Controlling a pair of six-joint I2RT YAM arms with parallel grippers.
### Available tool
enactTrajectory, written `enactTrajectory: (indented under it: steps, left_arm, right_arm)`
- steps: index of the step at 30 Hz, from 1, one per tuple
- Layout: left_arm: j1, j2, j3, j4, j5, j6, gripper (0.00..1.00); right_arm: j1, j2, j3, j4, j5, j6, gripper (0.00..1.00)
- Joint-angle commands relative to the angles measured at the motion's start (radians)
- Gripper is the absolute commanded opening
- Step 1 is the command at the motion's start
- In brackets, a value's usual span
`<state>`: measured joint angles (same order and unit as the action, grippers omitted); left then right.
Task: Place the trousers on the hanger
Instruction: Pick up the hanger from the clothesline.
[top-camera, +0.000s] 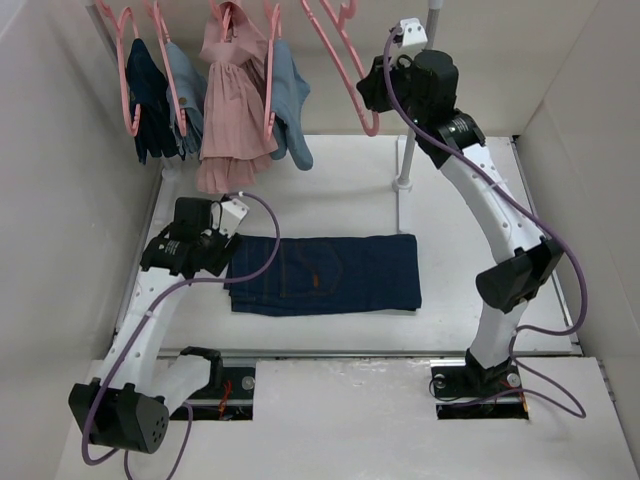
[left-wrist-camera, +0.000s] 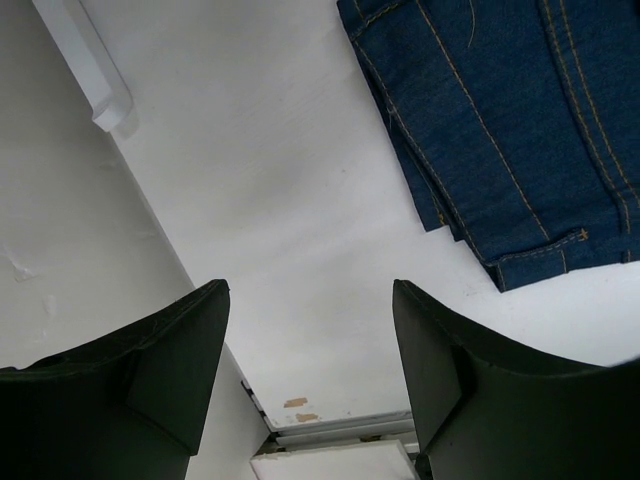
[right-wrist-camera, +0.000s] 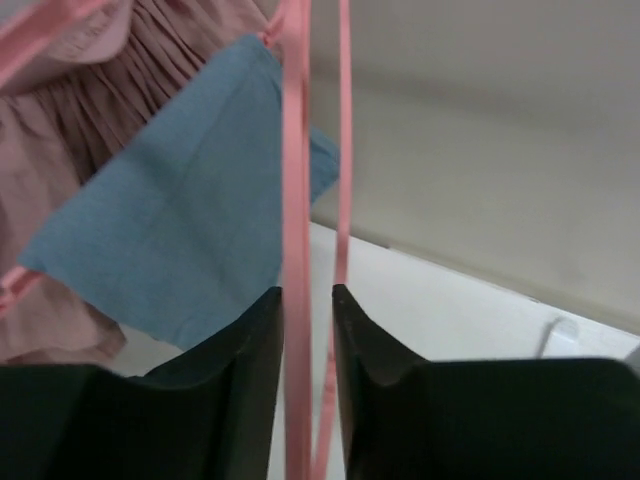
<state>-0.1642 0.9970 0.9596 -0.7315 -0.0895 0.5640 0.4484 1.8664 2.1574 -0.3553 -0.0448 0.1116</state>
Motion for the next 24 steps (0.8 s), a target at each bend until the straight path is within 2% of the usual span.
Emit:
enactTrajectory:
  steps: [1, 2, 3, 5, 6, 8, 9, 13, 15, 16, 19, 24]
  left_arm:
    - [-0.006, -0.015, 0.056, -0.013, 0.028, -0.016, 0.63]
    - [-0.006, -0.027, 0.056, -0.003, 0.037, -0.016, 0.63]
    - [-0.006, -0.041, 0.056, -0.003, 0.037, -0.016, 0.63]
    - [-0.006, -0.055, 0.047, 0.021, 0.047, -0.016, 0.63]
    - [-0.006, -0.064, 0.047, 0.021, 0.056, -0.016, 0.63]
    - [-0.006, -0.064, 0.038, 0.030, 0.056, -0.016, 0.63]
    - [-0.006, -0.064, 0.037, 0.030, 0.066, -0.016, 0.63]
    - [-0.006, -0.064, 0.013, 0.040, 0.066, -0.016, 0.63]
    - [-0.006, -0.064, 0.013, 0.040, 0.066, -0.026, 0.63]
    - [-0.006, -0.064, 0.013, 0.049, 0.066, -0.026, 0.63]
    - [-0.006, -0.074, 0.013, 0.049, 0.076, -0.026, 0.63]
    - [-0.006, -0.098, 0.044, 0.061, 0.076, -0.056, 0.59]
  right_arm:
    - [0.035, -0.055, -0.008, 0.131, -0.026, -0.006, 0.29]
    - [0.035, -0.055, -0.008, 0.131, -0.017, -0.006, 0.18]
    - [0.045, -0.055, -0.008, 0.131, -0.017, -0.006, 0.12]
    - [0.055, -0.044, -0.008, 0.141, 0.008, -0.006, 0.09]
    - [0.064, -0.044, -0.008, 0.141, 0.019, -0.006, 0.15]
    - [0.064, -0.035, -0.008, 0.141, 0.032, -0.006, 0.52]
    - [0.064, -0.035, 0.001, 0.141, 0.043, -0.006, 0.54]
    - [0.073, 0.017, 0.048, 0.130, 0.071, 0.003, 0.54]
    - [0.082, 0.040, 0.076, 0.112, 0.071, 0.003, 0.45]
    - [0.082, 0.051, 0.102, 0.111, 0.082, 0.003, 0.26]
    - [0.101, 0.062, 0.099, 0.095, 0.134, 0.003, 0.00]
    - [0.142, -0.031, 0.009, 0.165, 0.209, -0.006, 0.00]
